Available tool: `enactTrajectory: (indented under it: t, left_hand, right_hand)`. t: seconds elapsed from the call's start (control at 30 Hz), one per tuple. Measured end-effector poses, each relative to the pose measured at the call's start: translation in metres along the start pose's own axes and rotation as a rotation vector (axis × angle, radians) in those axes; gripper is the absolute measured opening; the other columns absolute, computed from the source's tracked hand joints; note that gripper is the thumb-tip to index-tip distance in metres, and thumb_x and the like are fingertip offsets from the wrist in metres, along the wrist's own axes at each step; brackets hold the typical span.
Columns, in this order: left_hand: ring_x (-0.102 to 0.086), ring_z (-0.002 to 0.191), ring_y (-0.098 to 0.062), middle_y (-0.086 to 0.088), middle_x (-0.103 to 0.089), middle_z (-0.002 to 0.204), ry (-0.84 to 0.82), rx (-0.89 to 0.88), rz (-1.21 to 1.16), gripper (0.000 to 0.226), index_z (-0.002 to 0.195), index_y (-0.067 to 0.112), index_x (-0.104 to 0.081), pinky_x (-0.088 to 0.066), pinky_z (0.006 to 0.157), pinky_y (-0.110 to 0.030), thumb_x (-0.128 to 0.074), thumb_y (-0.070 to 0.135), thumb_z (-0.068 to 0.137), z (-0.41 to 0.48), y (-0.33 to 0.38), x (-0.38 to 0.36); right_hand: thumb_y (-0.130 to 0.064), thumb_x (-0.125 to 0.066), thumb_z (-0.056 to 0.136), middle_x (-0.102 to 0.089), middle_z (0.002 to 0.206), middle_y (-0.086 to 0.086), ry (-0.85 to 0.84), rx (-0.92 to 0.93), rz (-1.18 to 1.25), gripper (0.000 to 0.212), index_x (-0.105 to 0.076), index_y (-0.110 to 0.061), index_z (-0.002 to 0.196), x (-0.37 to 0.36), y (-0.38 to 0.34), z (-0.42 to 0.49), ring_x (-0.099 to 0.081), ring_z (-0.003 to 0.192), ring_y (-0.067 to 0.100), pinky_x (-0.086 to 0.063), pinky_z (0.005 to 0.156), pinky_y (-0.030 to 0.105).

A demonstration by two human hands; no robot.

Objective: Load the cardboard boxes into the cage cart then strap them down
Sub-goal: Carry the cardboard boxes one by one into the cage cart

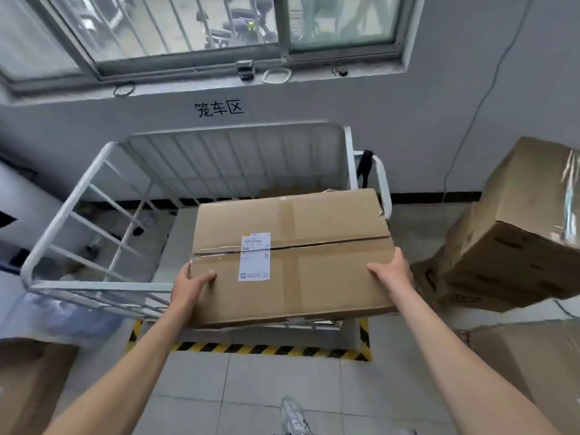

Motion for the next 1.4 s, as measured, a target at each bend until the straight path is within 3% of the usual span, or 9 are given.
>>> enactTrajectory:
  t: [0.1,0.23,0.37,0.53,0.73,0.83,1.03,1.3,1.4]
  left_hand:
    - [-0.054,0.113,-0.021,0.003,-0.056,0.122,-0.014,0.006,-0.025,0.069,0.144,0.018,-0.045,-0.04,0.094,-0.037,-0.078,0.03,0.083,0.021,-0.003,0.001]
    - [-0.053,0.127,-0.03,-0.003,-0.056,0.141,-0.029,0.014,0.015,0.076,0.149,0.023,-0.04,-0.041,0.107,-0.047,-0.074,0.041,0.084,0.08,0.01,-0.001]
    - [-0.055,0.125,-0.03,-0.003,-0.058,0.141,-0.072,-0.003,0.013,0.081,0.147,0.022,-0.043,-0.04,0.109,-0.051,-0.07,0.045,0.074,0.146,0.045,-0.015]
    - [-0.057,0.123,-0.03,-0.006,-0.06,0.136,-0.054,0.042,0.003,0.08,0.144,0.019,-0.046,-0.041,0.108,-0.051,-0.072,0.04,0.072,0.233,0.046,-0.035]
    - [-0.056,0.124,-0.029,-0.007,-0.057,0.141,-0.124,0.149,0.188,0.072,0.147,0.018,-0.042,-0.04,0.108,-0.043,-0.075,0.031,0.085,0.324,-0.019,-0.085]
    - [-0.056,0.123,-0.031,-0.007,-0.058,0.139,-0.224,0.21,0.267,0.074,0.145,0.02,-0.043,-0.041,0.106,-0.045,-0.072,0.041,0.081,0.354,-0.062,-0.123]
    - [-0.061,0.114,-0.031,-0.002,-0.063,0.13,-0.318,0.276,0.308,0.071,0.135,0.027,-0.048,-0.046,0.101,-0.051,-0.064,0.049,0.071,0.4,-0.143,-0.191]
    - [-0.057,0.118,-0.035,-0.005,-0.058,0.136,-0.352,0.319,0.36,0.082,0.144,0.028,-0.032,-0.044,0.104,-0.051,-0.062,0.052,0.071,0.453,-0.253,-0.264]
    - [-0.057,0.119,-0.033,-0.005,-0.055,0.136,-0.391,0.344,0.328,0.08,0.143,0.025,-0.019,-0.043,0.106,-0.05,-0.066,0.046,0.081,0.455,-0.296,-0.291]
  right_hand:
    - [-0.03,-0.075,0.077,-0.057,0.128,0.011,0.037,0.018,0.007,0.053,-0.048,-0.022,0.122,-0.01,-0.014,0.008,-0.054,0.118,0.039,-0.042,0.102,0.056]
    - [-0.031,-0.075,0.077,-0.056,0.13,0.01,0.093,0.028,-0.003,0.059,-0.047,-0.026,0.129,-0.036,-0.053,0.029,-0.051,0.121,0.039,-0.036,0.106,0.058]
    - [-0.036,-0.073,0.076,-0.057,0.132,0.007,0.163,0.039,-0.022,0.061,-0.045,-0.024,0.129,-0.055,-0.094,0.074,-0.051,0.123,0.037,-0.032,0.107,0.057]
    - [-0.031,-0.072,0.081,-0.049,0.147,0.006,0.089,0.002,0.015,0.08,-0.032,-0.024,0.15,-0.114,-0.121,0.152,-0.046,0.132,0.034,-0.035,0.11,0.055]
    - [-0.029,-0.072,0.084,-0.057,0.139,0.006,0.015,-0.224,-0.004,0.067,-0.042,-0.021,0.143,-0.2,-0.049,0.208,-0.051,0.127,0.033,-0.039,0.108,0.055]
    - [-0.023,-0.073,0.082,-0.061,0.13,0.005,0.037,-0.301,-0.039,0.058,-0.047,-0.022,0.135,-0.229,-0.012,0.235,-0.055,0.121,0.033,-0.041,0.105,0.053]
    - [-0.017,-0.071,0.078,-0.056,0.139,0.006,0.056,-0.396,-0.057,0.073,-0.04,-0.024,0.144,-0.281,0.066,0.281,-0.052,0.127,0.034,-0.037,0.111,0.054]
    - [-0.013,-0.071,0.087,-0.05,0.147,0.006,0.092,-0.425,-0.098,0.082,-0.027,-0.025,0.154,-0.34,0.158,0.336,-0.048,0.132,0.031,-0.037,0.112,0.048]
    - [-0.011,-0.072,0.087,-0.043,0.152,0.008,0.084,-0.431,-0.112,0.086,-0.022,-0.022,0.156,-0.36,0.19,0.355,-0.043,0.138,0.03,-0.033,0.115,0.051]
Point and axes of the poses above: each hand's wrist, its own z-axis towards the middle knuckle, its own x-axis out of the back of the hand, y = z × x, the point moved 9 cm from there along z, towards the middle knuckle
